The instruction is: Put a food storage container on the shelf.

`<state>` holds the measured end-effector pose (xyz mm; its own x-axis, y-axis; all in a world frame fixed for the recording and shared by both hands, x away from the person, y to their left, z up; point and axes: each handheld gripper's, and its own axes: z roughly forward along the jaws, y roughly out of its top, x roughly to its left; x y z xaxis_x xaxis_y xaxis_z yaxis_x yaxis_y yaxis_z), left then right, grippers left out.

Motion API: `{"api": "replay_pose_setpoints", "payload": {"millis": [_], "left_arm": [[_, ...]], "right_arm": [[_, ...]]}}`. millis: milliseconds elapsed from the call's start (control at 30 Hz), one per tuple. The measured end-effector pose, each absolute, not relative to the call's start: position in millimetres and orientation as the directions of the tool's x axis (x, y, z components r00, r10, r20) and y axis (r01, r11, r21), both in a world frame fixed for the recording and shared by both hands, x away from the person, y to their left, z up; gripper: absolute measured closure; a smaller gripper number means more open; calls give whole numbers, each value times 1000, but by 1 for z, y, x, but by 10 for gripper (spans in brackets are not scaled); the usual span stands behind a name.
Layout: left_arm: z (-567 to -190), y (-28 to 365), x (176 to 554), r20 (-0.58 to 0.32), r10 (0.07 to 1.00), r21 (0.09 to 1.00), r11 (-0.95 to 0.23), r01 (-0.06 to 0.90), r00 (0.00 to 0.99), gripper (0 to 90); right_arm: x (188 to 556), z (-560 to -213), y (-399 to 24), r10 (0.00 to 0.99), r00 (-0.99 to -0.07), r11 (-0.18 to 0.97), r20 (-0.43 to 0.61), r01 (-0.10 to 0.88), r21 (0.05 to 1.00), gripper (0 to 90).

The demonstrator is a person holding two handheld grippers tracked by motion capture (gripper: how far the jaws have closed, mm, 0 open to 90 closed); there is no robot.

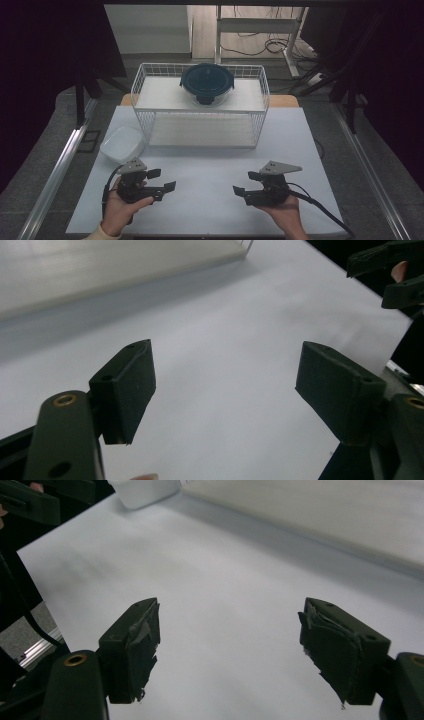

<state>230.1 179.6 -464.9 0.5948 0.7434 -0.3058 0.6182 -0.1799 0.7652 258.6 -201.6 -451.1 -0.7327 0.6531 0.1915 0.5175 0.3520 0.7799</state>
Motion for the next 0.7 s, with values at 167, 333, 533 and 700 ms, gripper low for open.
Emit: {"api": "replay_pose_setpoints", "payload": {"millis": [167, 333, 533, 700], "left_arm": [[-476, 177, 230, -315, 741, 744, -194, 639, 593, 237], [-482, 179, 230, -315, 748, 736, -196, 648, 585, 239], [-485, 180, 229, -318, 748, 731, -198, 653, 582, 241], [-485, 180, 228, -318, 748, 728, -201, 656, 582, 241]], "right_arm": [[258, -466, -201, 664, -722, 368, 192, 540, 757, 245], [259, -471, -200, 662, -722, 372, 200, 548, 749, 250], [260, -473, -200, 662, -723, 384, 197, 552, 740, 252], [260, -473, -200, 661, -723, 387, 200, 557, 735, 254]]}}
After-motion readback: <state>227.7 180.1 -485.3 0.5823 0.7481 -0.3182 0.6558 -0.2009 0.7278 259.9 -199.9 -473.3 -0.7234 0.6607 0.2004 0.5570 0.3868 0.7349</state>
